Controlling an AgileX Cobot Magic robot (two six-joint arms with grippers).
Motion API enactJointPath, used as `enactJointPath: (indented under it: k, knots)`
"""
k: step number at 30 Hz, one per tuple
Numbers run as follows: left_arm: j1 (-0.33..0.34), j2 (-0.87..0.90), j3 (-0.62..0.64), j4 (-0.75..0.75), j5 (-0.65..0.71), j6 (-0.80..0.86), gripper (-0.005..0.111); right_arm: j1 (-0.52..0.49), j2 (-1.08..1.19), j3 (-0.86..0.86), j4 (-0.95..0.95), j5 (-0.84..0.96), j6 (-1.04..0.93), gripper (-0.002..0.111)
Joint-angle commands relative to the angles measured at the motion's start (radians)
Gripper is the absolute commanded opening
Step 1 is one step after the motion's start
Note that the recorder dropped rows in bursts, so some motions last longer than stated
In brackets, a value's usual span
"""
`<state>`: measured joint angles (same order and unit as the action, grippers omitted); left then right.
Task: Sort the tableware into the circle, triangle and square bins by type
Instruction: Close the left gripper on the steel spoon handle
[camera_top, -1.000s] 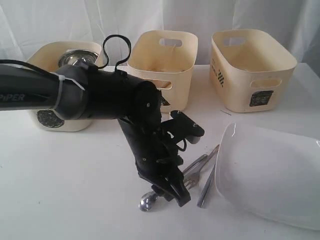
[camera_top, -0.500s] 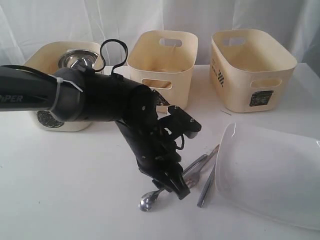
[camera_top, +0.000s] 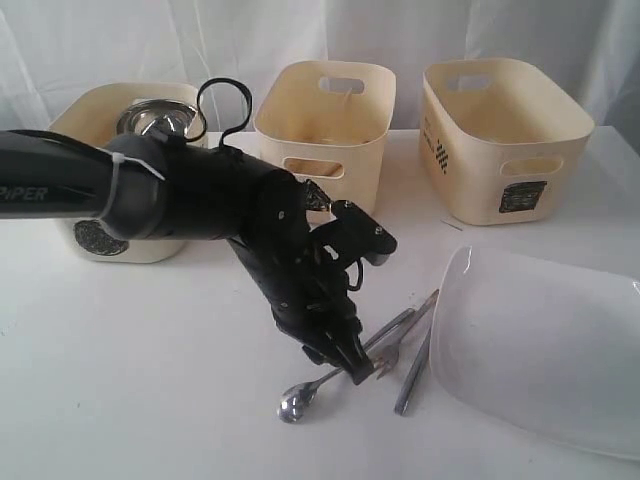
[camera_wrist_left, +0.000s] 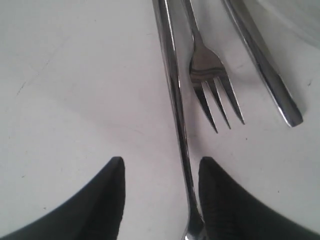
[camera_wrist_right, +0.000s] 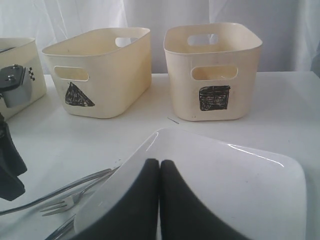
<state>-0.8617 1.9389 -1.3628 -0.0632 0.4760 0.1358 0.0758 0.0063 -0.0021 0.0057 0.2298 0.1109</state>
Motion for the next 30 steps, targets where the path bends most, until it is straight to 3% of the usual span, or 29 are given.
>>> enactJointPath:
  k: [1, 7, 20, 24, 30]
  knots:
    - [0.004, 0.02, 0.006, -0.001, 0.011, -0.002, 0.051, -0.006, -0.006, 0.002, 0.002, -0.009, -0.003, 0.0]
    - [0.004, 0.029, 0.006, -0.001, 0.005, -0.002, 0.062, -0.006, -0.006, 0.002, 0.002, -0.009, -0.003, 0.0]
    - [0.004, 0.057, 0.006, -0.006, 0.016, -0.002, 0.062, -0.006, -0.006, 0.002, 0.002, -0.009, -0.003, 0.0]
    - [0.004, 0.057, 0.006, -0.01, 0.028, -0.002, 0.053, -0.006, -0.006, 0.002, 0.002, -0.009, -0.003, 0.0]
    - [0.002, 0.057, 0.006, -0.041, 0.055, -0.002, 0.029, -0.006, -0.006, 0.002, 0.002, -0.009, -0.003, 0.0]
